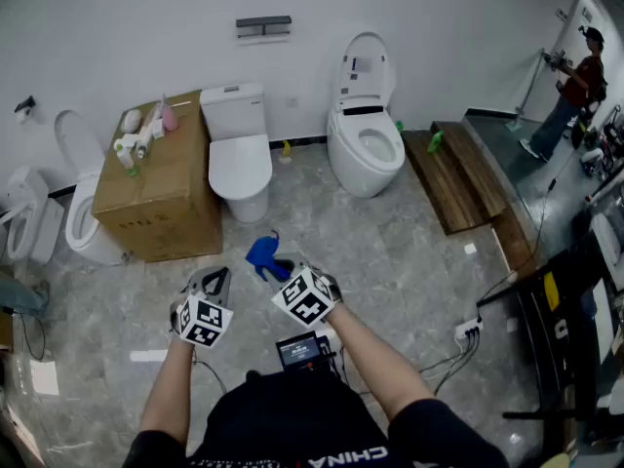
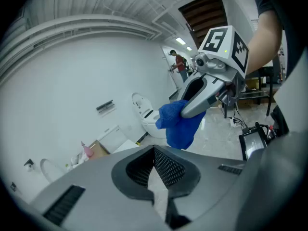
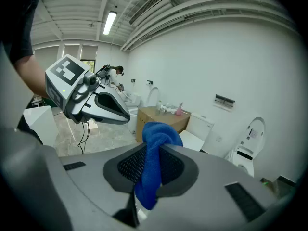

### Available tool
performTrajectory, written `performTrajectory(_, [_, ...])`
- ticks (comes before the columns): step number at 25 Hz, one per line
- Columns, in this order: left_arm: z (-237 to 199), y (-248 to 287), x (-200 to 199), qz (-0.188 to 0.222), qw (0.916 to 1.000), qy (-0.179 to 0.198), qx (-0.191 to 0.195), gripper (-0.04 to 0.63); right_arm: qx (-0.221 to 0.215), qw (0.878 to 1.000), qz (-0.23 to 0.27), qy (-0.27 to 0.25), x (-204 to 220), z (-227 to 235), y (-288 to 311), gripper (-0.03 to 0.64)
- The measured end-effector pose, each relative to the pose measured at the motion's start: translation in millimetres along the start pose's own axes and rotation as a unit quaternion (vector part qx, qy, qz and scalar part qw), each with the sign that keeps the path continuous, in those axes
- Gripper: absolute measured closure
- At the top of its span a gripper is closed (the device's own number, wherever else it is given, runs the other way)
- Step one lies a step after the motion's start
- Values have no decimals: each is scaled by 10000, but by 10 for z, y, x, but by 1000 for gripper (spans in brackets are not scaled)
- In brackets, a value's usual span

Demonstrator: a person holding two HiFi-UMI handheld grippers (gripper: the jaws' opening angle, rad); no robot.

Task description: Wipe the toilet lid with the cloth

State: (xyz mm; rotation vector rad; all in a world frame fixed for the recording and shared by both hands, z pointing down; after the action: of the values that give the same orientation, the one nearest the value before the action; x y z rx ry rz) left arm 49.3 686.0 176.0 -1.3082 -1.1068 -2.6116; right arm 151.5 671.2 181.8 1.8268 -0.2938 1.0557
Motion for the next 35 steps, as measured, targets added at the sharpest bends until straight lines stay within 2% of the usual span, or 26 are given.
performTrajectory(10, [169, 62, -38, 92, 9990, 60, 442, 584, -21, 10000, -95, 11, 60, 43, 33, 560])
performTrajectory(18, [163, 103, -21, 56, 9986, -43, 526, 584, 13, 9998, -165, 148, 134, 75, 51, 560])
performTrajectory(24, [168, 147, -35, 27, 9984, 75, 554, 584, -48, 9996, -193, 196, 189, 73, 64, 560])
performTrajectory(35, [293, 302, -58, -214, 9981, 24, 571, 584, -121, 9992, -101, 365, 360, 269, -35, 560])
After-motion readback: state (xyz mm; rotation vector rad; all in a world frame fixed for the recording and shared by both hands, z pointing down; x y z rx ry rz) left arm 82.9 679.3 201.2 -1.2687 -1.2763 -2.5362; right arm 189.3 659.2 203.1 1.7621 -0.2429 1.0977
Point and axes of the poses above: the fingertips, and each gripper's own axes: y forward along the fingers, z to its right, x out of its underside, the point moved 2 cm from there along -y, backward along the fingers, and after that the axes turned 5 degrees about -z, right-handed, at the moved point
